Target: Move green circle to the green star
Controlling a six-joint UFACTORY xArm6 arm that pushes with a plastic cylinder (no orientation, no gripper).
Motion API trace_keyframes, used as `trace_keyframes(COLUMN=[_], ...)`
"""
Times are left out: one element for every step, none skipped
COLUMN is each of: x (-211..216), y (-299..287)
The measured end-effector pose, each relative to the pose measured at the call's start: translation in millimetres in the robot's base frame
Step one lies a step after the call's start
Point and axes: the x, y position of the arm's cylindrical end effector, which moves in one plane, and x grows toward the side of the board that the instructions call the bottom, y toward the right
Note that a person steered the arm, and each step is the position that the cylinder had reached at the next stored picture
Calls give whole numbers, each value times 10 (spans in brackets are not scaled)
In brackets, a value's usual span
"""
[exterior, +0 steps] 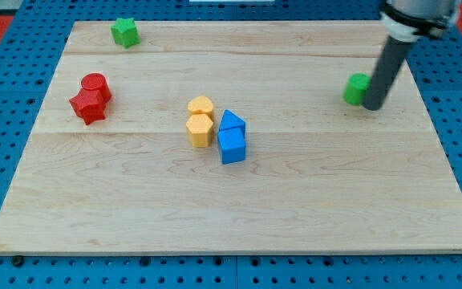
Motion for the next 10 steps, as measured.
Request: trace_keyframes(x=[-719, -1136, -1295, -1216, -972, -965, -1156, -1202, -926, -698], y=[-1, -90, -360, -3, -71, -1019, -1683, -2269, -1904, -2466])
